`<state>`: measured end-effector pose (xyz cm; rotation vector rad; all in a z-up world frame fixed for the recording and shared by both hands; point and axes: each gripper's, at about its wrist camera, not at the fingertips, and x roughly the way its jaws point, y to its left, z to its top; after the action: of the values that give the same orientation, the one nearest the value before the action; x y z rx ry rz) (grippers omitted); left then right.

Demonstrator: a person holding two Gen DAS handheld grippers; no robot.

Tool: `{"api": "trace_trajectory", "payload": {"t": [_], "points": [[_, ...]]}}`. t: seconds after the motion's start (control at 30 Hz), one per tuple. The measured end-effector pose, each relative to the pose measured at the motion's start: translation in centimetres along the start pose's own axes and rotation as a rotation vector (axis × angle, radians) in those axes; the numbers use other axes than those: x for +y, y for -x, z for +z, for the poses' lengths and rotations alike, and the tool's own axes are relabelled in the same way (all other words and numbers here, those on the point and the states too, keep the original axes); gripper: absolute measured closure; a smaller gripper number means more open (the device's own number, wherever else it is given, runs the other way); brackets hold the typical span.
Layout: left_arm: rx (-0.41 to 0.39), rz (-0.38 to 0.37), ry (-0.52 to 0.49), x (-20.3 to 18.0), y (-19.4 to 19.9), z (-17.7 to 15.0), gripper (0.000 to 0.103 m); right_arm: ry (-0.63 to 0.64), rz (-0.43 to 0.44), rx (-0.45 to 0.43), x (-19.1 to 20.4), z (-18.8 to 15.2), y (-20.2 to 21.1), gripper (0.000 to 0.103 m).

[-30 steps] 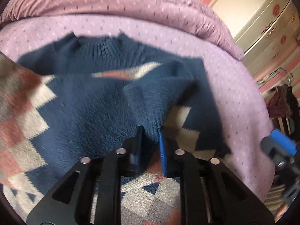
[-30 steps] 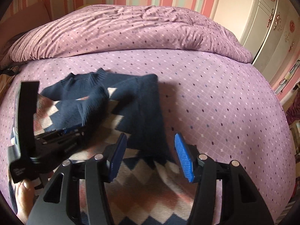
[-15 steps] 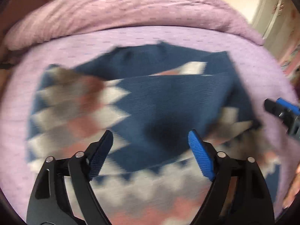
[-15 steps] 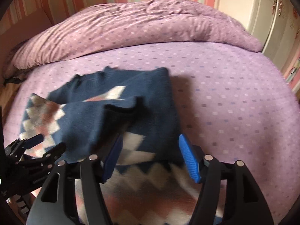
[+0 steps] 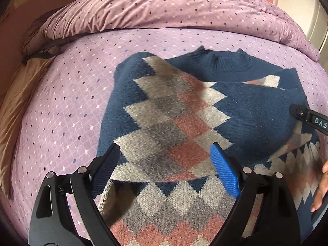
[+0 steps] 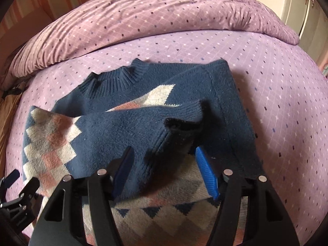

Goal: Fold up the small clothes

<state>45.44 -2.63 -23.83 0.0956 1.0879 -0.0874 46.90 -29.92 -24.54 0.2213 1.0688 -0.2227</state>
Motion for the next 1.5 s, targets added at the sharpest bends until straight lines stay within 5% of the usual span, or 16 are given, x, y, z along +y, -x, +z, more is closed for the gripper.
{"api": "trace_trajectory", "payload": {"t": [0.07,0.3,0.43,0.57,0.83,1.1,1.23,1.3,1.5], "points": [[0.0,-0.004,0.015,0.3,-0.1,0.1,0.014,-0.02,-0.024,-0.006,-0.2,0.1,-0.1,0.041],[0.001,-0.006,0.038,1.0,-0.1,0.2,0.014,-0.033,-0.028,0.019,-0.6,0.3,-0.8,0.083],[0.005,-0.005,0.04,1.0,-0.2,0.2,0.014,-0.037,-0.018,0.015,-0.8,0.1,-0.8,0.094],[0.0,0.005,0.042,1.4,-0.2,0.2,0.014,0.006,0.012,-0.034,-0.7,0.0,0.2,0.095],[-0.019,0.031,0.085,2.9,0.3,1.1,0.014,0.293,-0.046,-0.34,-0.3,1.6,6.9,0.095],[-0.011,0.021,0.084,1.9,-0.7,0.7,0.014,0.271,-0.077,-0.128,-5.2,-0.9,-0.5,0.095],[0.0,0.024,0.041,0.7,-1.3,0.2,0.014,0.235,-0.069,-0.09,-6.1,-2.0,-1.9,0.092],[0.0,0.02,0.029,0.5,-1.3,0.2,0.014,0.2,-0.064,-0.075,-6.7,-1.4,-1.9,0.078],[-0.012,0.026,0.006,0.3,-1.4,0.4,0.014,0.152,-0.07,-0.15,-8.0,-0.5,2.5,0.061]]}}
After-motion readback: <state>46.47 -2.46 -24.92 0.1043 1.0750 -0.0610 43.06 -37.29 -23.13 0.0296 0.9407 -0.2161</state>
